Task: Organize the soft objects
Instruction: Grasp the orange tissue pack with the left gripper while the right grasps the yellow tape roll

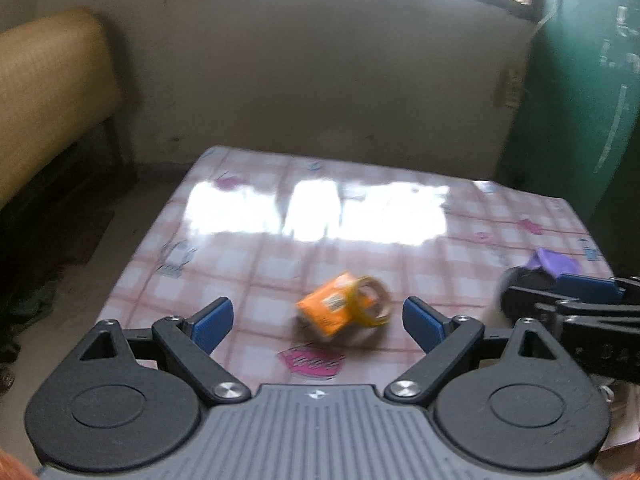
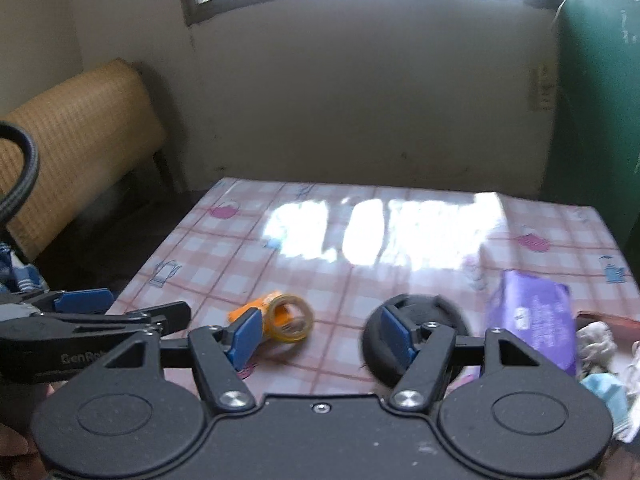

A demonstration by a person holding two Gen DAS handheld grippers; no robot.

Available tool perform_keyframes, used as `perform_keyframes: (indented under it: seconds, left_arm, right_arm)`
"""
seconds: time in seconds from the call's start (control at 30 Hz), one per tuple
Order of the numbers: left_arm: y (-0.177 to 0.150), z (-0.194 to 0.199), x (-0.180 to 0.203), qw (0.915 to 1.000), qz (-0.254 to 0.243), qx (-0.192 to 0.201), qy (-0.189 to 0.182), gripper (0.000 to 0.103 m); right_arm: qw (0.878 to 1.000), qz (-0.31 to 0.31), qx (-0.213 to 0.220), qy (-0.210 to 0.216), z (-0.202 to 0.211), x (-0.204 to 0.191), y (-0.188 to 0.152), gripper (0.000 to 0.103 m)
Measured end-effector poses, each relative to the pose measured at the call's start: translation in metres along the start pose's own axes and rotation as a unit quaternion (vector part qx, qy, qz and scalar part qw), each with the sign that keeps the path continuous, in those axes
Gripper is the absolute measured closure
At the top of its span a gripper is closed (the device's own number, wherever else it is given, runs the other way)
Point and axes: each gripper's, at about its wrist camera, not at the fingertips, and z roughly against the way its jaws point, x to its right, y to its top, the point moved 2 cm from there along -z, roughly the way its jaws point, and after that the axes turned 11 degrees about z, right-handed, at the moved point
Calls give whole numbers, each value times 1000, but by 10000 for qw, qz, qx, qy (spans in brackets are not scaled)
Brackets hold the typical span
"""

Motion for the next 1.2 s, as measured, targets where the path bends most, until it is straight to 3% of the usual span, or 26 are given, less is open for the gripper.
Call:
perform_keyframes:
  seconds: [0.37,0.53,0.8,0.87,0.93,1.07,1.2]
  left_arm:
    - [-14,-27,-72,9973,546,-238,429,9]
    - [-19,-35,-90,9969,587,-315,416,9]
    - [-26,-49,-100,9969,585,-380,352,9]
    - [-27,-52,-98,9972,565,-384,314,9]
    - [-28,-56,-94,9974,512,-400,305,9]
    - [-30,-67,-84,9981,328,-453,247,9]
    - [-28,-79,-70,9989,137,-439,-11,9]
  right_arm:
    - [9958,669,-462,427,-78,-50,-10,25]
    - [9971,420,-496,395,-120,-53,-16,27]
    - [9978,338,-502,284,-166,-52,-10,47]
    - [9974,375,-533,300,-171,-51,-12,76]
    - [9977,420,-483,229,-170,-50,-16,90]
    - [9981,156,-436,404,-146,-46,-25,92]
    - [9945,602,-524,671,-109,-55,-45,92]
